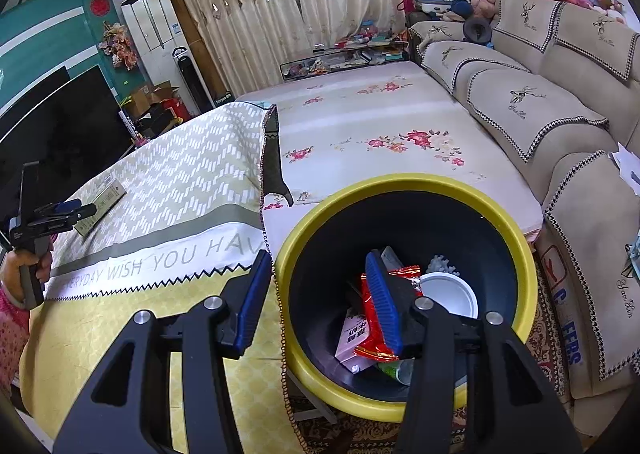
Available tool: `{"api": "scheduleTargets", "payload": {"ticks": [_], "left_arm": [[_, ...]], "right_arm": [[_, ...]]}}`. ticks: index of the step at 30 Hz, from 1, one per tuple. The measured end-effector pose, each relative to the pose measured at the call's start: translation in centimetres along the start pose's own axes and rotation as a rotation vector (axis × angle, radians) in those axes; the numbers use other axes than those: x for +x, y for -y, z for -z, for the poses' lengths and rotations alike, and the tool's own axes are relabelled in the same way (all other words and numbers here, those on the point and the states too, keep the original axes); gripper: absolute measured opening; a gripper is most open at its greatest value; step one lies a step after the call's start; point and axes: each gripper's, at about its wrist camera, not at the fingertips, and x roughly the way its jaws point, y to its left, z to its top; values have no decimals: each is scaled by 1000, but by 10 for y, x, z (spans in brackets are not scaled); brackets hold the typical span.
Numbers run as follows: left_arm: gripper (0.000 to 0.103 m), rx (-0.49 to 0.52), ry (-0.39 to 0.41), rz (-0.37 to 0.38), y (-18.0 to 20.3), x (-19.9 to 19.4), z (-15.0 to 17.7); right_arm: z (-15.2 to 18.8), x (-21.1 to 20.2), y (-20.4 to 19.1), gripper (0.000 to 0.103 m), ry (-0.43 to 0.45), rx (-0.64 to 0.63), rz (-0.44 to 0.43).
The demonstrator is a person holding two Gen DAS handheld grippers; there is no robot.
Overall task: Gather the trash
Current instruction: 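Lower the left gripper onto the green-white paper box and grasp it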
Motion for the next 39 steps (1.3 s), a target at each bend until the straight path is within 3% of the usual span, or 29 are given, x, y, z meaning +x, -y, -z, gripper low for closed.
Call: {"api": "scheduleTargets", "payload": {"ticks": [10,13,21,27,31,32,33,39], "left_arm": [[93,118,19,-54,-2,10,-5],[93,135,13,-26,-3,18,-7],[78,115,0,18,-1,17,-3],[74,96,57,11,35,-22,5],[73,126,101,14,83,-54,6],[41,140,111,30,98,-61,6],[30,155,110,33,114,-67,4],[27,195,109,102,191,-84,-7]], "right_arm": [[0,1,3,50,-6,13,-9],[-1,0,2,50,-5,12,-11],[-1,2,0,50,-15,6,-32],[0,-8,6,50,8,10,-34],[2,-22,14,50,30,13,-29],[3,-27,18,50,38,18,-27],[3,-31,23,50,44,24,-26],[10,-54,49,50,90,71,-44]]}}
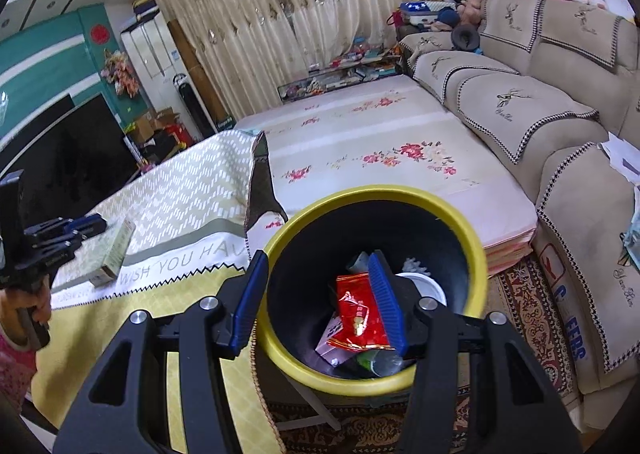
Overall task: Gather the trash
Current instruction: 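Lower the left gripper onto the green-white paper box and grasp it, then carry the paper box over the bin and open the left gripper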
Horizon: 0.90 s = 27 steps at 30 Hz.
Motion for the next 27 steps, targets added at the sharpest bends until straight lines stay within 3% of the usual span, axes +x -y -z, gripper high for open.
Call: {"api": "scheduleTargets", "payload": {"ticks": [1,2,3,4,5,8,10,13,17,19,22,27], "left_arm": [[28,5,-12,-8,9,3,-3],[36,2,-22,-17,16,5,-5],[49,-6,-35,-28,18,7,-5],[75,-21,-47,-42,18,9,-5],[82,-43,-52,-63,16,10,-4],[84,-107,-119,-202,-4,20,-2],[91,-177,-161,-282,-18,26,2],[92,-308,-225,-361,-40,37,13],[92,-358,-266,-431,-48,50,23],[91,-373,-279,-436,-52,55,27],[74,-404,-299,-411,-61,61,34],[72,-362,-257,-377,-57,57,37]], "right_arm": [[1,-2,2,50,4,3,-9],[1,-3,4,50,5,3,-16],[3,-4,6,50,6,1,-22],[4,-4,7,50,7,1,-27],[5,-4,9,51,9,6,-32],[8,-2,17,53,8,28,-55],[9,1,19,54,4,40,-68],[11,7,18,54,-8,42,-81],[12,11,16,54,-14,43,-97],[12,11,15,54,-15,42,-100],[11,10,16,54,-11,43,-101],[10,5,20,54,-1,48,-92]]}}
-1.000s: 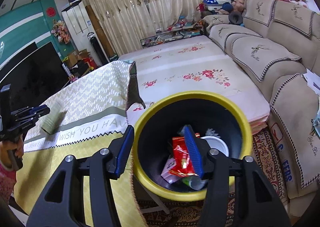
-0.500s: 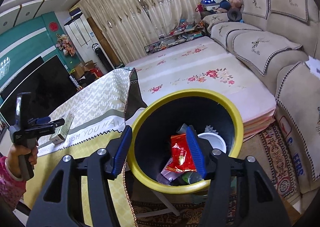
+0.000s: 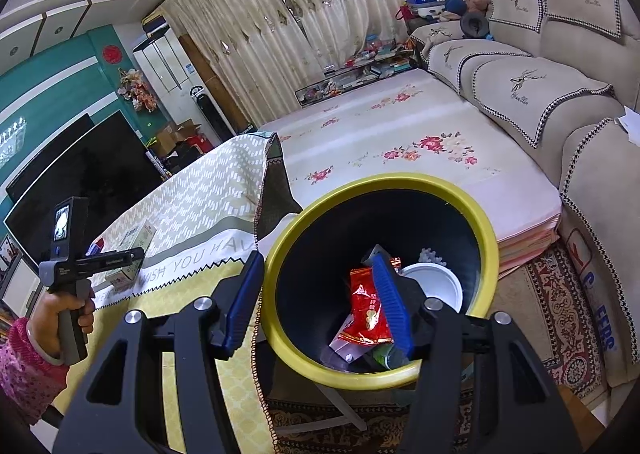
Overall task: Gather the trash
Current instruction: 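Carry the paper box over the bin and open the left gripper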
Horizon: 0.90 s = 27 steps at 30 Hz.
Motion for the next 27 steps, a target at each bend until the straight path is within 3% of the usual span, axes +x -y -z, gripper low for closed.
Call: {"api": "scheduleTargets", "payload": {"ticks": [4,10,17,23,27], "left_arm": [[72,76,90,22,23,-33,6],[72,221,181,171,94,-91,9],[72,349,190,375,203,-115,14],[73,391,153,442,273,-104,17],[74,375,132,453,289,-87,17]], "right_arm": [[0,-8,8,54,13,11,22],[-2,-29,30,54,53,44,66],[-7,-52,43,54,75,26,184],[-11,-61,44,61,78,-10,292],[-14,-57,40,63,80,-15,321]]}}
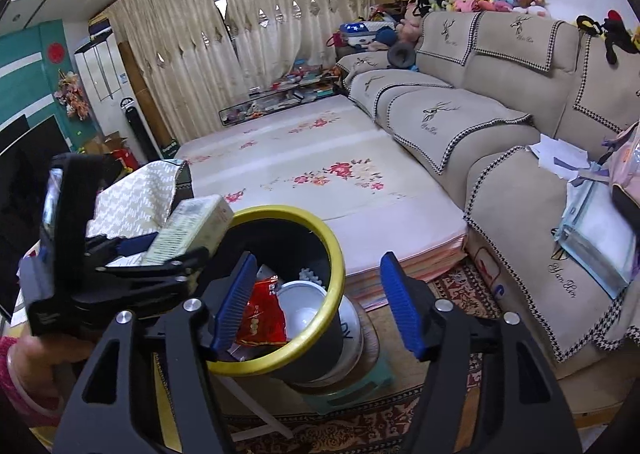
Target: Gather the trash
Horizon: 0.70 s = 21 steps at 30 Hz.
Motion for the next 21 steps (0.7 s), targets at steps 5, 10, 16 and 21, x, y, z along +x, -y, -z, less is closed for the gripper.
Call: {"api": "scheduleTargets", "payload": {"ticks": [5,10,16,21], "left_arm": [[88,-32,40,-8,-25,-22,11],[98,-97,161,-40,-67,-103,39],[98,-213,304,-228,-129,-200,106],[98,-337,309,-359,-175,-251,167]], "right_arm": [[1,1,-12,65,-4,-23,-7],[5,-9,-44,69,0,-86,-69],[13,-27,-100,74,23,-185,-162],[19,-46,-139,78,40,-253,-204]]}}
